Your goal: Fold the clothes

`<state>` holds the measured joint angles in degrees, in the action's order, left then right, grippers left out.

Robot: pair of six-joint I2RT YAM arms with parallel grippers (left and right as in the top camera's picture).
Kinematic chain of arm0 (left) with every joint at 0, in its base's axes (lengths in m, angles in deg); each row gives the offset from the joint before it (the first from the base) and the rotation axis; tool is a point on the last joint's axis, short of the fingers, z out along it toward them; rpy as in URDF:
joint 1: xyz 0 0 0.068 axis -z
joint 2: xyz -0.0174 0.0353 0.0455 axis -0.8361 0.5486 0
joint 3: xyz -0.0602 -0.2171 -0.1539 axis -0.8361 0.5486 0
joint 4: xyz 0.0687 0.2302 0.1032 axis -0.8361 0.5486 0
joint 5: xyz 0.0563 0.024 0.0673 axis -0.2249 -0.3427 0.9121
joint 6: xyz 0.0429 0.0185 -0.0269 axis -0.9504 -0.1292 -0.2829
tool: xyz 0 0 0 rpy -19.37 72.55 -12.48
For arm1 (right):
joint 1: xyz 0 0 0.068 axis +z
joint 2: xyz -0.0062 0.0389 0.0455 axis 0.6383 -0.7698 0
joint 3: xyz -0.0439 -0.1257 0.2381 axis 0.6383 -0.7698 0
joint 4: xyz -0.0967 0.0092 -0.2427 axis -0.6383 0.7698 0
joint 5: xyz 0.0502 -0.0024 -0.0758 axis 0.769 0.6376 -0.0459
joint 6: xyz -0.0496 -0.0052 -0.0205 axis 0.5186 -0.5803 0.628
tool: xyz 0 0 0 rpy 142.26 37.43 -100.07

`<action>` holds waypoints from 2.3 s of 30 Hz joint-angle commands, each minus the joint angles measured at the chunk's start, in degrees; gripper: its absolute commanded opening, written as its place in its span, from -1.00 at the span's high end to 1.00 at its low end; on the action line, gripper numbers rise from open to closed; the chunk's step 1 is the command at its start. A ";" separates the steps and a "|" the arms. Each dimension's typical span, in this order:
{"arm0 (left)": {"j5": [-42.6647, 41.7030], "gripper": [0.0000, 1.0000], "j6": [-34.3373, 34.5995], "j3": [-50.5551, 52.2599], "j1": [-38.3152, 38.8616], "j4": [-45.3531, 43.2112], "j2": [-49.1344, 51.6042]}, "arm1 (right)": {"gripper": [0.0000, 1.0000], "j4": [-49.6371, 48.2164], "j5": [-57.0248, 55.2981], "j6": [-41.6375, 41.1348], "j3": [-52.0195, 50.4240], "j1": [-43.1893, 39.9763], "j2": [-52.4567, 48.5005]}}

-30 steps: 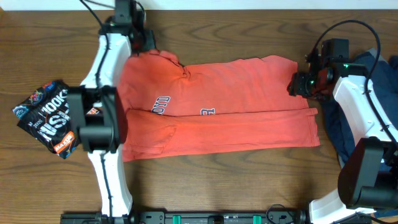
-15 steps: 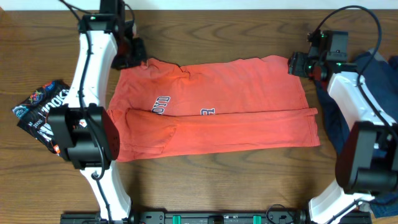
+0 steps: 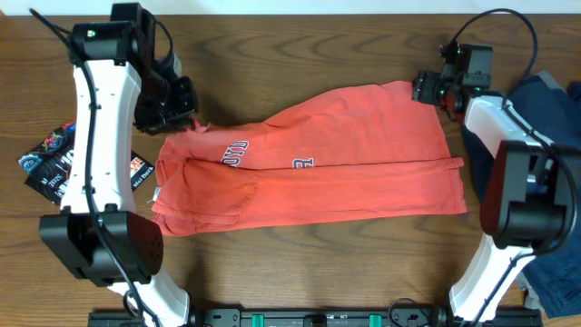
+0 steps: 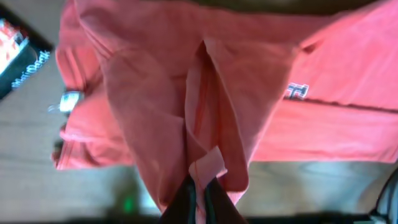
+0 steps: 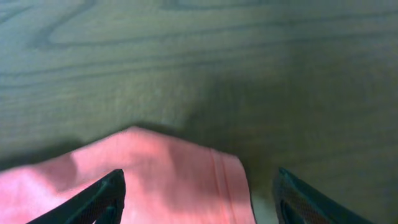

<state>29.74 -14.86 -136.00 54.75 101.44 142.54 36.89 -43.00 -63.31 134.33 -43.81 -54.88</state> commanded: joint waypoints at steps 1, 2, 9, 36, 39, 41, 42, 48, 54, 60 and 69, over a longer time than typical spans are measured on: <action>0.85 0.88 0.17 1.07 0.02 2.10 0.72 | -0.50 0.02 0.35 -0.63 3.91 1.42 -3.10; 0.85 0.88 0.15 1.18 0.02 2.62 0.72 | -0.50 0.02 0.33 -0.63 4.72 1.73 -3.87; 0.85 0.88 0.17 2.82 0.02 5.66 0.72 | -0.51 -0.26 0.26 -0.59 7.65 4.11 -8.02; 3.74 0.88 -0.46 5.27 0.04 5.92 0.72 | 0.98 26.38 -4.87 -1.25 19.91 4.55 -2.21; 3.85 0.88 -0.46 5.25 0.04 5.53 0.72 | 0.98 37.29 -4.85 -1.22 21.42 4.55 1.84; 4.07 0.88 -0.48 5.25 0.04 5.51 0.72 | 0.98 46.42 -5.64 -1.20 21.40 4.52 4.02; 4.31 0.87 -0.48 5.27 0.04 5.55 0.72 | 0.98 51.36 -6.86 -1.20 21.40 4.52 4.52; 4.31 0.88 -2.01 5.27 0.04 5.99 0.72 | 0.97 67.10 -12.55 0.61 18.14 4.52 4.42; 4.46 0.88 -1.99 5.27 0.04 5.92 0.72 | 0.18 72.43 -12.66 0.50 12.85 4.52 4.42; 4.55 0.88 -2.01 5.27 0.04 5.29 0.72 | 0.05 70.77 -12.44 -2.69 12.17 3.37 4.42; 5.75 0.88 -1.97 5.27 0.04 4.35 0.72 | -0.22 70.58 -7.06 -2.51 12.11 3.34 4.42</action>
<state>34.46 -16.33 -130.91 54.75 105.88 142.70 107.84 -52.86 -65.09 146.77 -40.24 -49.98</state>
